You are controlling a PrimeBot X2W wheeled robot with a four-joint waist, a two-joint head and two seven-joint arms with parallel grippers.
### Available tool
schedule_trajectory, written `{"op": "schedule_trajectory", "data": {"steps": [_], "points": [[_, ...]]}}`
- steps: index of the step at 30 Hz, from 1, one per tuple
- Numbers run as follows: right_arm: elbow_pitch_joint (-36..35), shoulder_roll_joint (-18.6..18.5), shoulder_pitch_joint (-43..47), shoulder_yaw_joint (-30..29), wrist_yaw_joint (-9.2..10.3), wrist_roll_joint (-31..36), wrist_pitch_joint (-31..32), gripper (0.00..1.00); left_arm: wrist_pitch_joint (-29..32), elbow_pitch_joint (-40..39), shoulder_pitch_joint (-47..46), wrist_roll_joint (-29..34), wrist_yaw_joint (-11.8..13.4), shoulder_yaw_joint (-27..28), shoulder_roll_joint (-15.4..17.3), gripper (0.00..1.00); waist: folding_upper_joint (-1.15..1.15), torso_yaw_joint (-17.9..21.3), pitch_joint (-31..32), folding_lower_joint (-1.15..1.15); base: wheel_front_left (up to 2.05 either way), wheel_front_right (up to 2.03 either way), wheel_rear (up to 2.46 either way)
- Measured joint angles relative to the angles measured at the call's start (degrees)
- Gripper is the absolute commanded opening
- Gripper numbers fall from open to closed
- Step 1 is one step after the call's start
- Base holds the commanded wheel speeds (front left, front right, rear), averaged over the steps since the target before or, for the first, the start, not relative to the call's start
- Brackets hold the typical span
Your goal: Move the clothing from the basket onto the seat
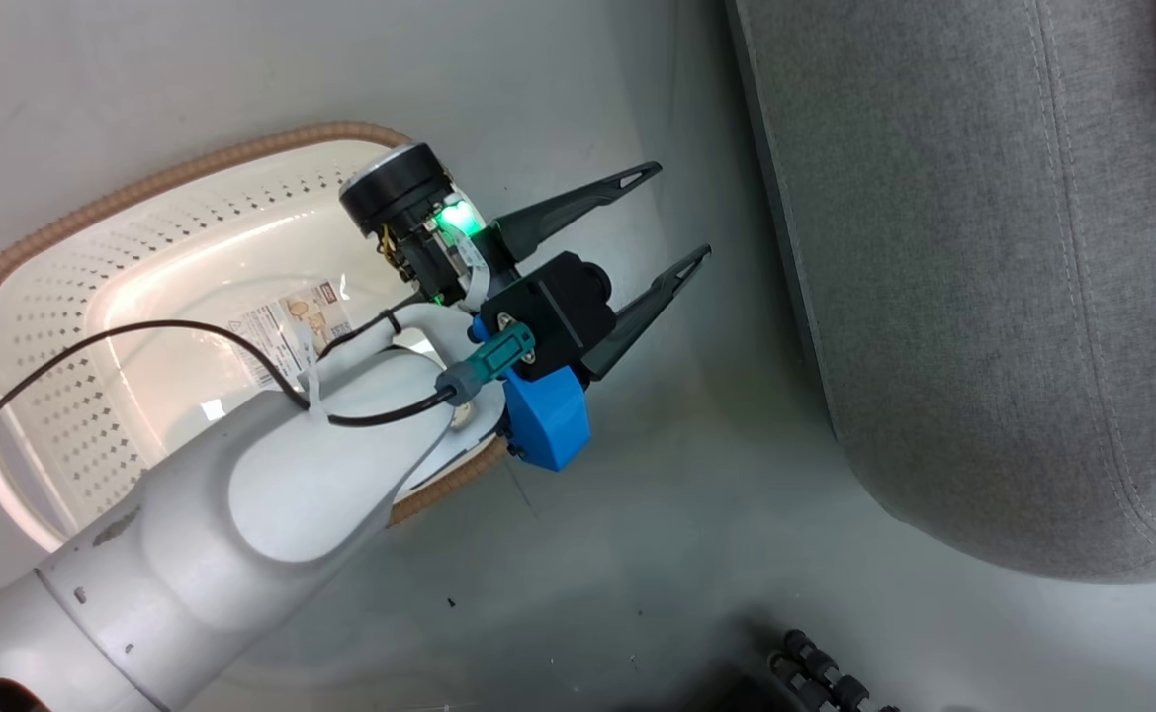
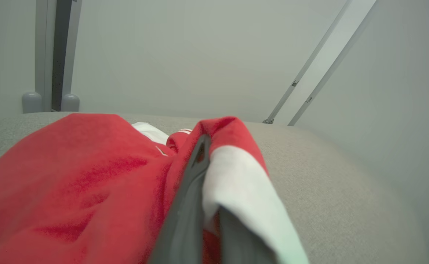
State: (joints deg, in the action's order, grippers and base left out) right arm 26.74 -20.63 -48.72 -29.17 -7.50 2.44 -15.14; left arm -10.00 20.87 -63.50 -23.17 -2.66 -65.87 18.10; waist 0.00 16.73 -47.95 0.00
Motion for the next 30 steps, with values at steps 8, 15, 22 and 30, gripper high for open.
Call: {"op": "schedule_trajectory", "data": {"steps": [8,15,22,30], "points": [[-0.33,-0.88,5.88,-1.33,-0.01,-1.80,0.00,1.00,-2.07,2.37,1.39,-0.93,-0.01,-0.77,-2.31,1.00,0.00,-0.94,3.72,0.00,0.00,0.00,0.00],[-2.29,1.14,15.94,-3.41,0.00,-3.99,0.00,1.00,-3.33,4.23,2.74,-1.56,-0.23,-1.03,-3.42,1.00,0.00,-1.64,7.91,0.00,0.00,0.00,0.00],[-6.24,2.55,22.65,-4.60,0.00,-4.70,0.00,1.00,-4.32,5.65,4.73,-2.54,-0.19,-0.55,-4.31,1.00,0.00,-2.14,12.05,-0.01,0.00,0.00,0.00],[-15.17,4.02,26.87,-0.30,0.00,-3.87,0.00,1.00,-4.98,5.54,8.79,-4.63,2.10,4.13,-5.14,1.00,0.00,-4.15,17.91,-0.01,0.00,0.00,0.00]]}}
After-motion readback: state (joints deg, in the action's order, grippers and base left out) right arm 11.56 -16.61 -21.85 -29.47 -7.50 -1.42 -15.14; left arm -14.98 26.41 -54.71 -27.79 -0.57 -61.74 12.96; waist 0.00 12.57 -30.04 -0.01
